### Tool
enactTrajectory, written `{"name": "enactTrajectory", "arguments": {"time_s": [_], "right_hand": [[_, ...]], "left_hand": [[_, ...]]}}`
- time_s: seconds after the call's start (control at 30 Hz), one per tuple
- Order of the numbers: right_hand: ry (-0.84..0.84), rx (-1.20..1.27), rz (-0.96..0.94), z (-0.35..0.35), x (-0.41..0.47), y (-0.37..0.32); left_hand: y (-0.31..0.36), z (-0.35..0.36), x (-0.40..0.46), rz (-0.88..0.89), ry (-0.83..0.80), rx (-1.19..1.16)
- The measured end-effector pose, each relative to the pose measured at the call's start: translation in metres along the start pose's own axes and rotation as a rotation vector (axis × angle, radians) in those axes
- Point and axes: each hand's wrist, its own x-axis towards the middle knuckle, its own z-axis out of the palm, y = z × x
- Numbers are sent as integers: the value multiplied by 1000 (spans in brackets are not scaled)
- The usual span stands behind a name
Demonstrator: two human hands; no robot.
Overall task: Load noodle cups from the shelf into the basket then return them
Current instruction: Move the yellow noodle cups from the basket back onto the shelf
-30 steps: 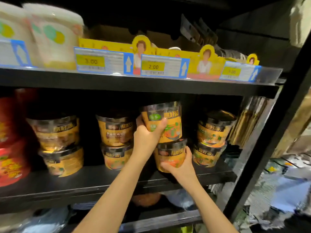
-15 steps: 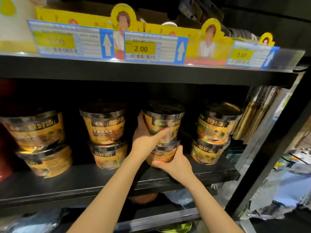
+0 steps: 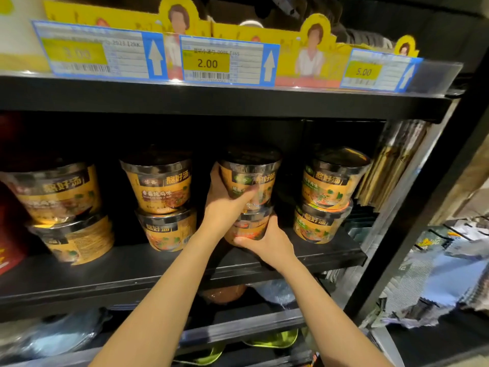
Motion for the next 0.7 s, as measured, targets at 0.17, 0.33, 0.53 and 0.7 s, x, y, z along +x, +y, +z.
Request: {"name": "enactTrajectory", "arguments": {"time_s": [0.17,0.33,0.53,0.7], "right_hand": [[66,-30,-86,-2,-21,8],[262,-221,-62,-7,-80,35],[362,-277,122,-5,-191,79],[392,-302,307,0,-293,130]], "left_hand": [[-5,-10,-29,112,7,184],[-17,-21,-84,271,-9,406],[-32,-9,-168,359,-311,559],[-48,12,-248,392,-574,636]]}}
